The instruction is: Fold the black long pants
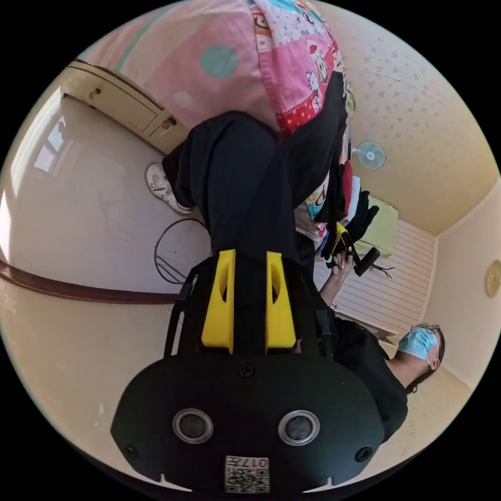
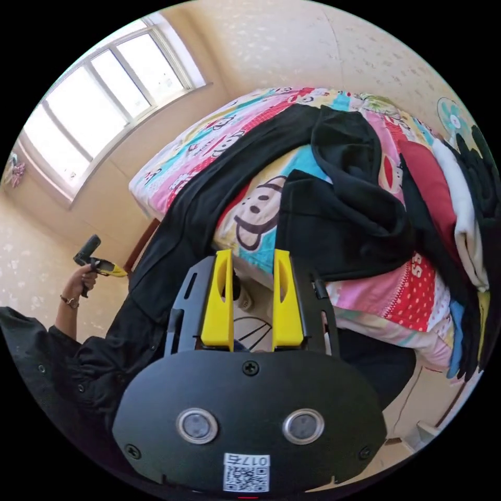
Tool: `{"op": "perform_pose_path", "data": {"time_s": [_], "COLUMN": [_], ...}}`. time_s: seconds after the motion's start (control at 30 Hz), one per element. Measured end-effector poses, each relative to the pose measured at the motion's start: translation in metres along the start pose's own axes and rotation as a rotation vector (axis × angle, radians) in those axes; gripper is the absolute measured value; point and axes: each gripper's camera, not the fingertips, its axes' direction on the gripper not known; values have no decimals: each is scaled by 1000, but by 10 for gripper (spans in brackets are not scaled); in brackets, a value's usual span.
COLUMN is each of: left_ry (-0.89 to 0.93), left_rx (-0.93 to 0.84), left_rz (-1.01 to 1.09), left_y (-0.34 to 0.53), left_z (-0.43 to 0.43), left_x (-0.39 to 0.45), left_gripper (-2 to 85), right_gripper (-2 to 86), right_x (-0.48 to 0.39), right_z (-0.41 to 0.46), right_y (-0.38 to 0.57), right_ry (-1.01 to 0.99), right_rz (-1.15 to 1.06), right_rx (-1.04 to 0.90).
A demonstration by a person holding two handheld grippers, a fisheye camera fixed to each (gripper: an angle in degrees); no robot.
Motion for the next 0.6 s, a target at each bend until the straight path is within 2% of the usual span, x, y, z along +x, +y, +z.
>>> {"op": "perform_pose_path", "data": {"time_s": [0.07,0.1,0.13,0.17,0.23,0.3,0.37,0.47,0.6], "left_ry": [-8,-5,-1,-3,-17,-27,-33,-15,106], "left_rx": [100,126,174,204,199,128,0,-161,-289], "left_rz": [32,49,88,139,249,408,638,832,871], "left_y": [1,1,1,-2,-9,-20,-32,-50,-83], "left_z": [-14,-16,-18,-14,3,35,95,184,279], "left_x": [10,15,27,42,74,113,167,213,230], "left_gripper": [94,94,94,94,95,97,99,109,126], "right_gripper": [128,126,121,102,67,49,41,37,34], "right_x": [7,9,13,8,-4,-10,-9,1,13], "right_z": [36,51,86,100,88,61,4,-57,-112], "right_y": [-12,-15,-19,-15,-10,-3,18,52,95], "right_ry": [135,173,243,283,304,231,-26,-232,-357], "right_rz": [-10,-11,-9,-43,-47,-50,-75,-110,-182], "right_rx": [-14,-56,-180,-179,-185,-211,-132,-78,-95]}}
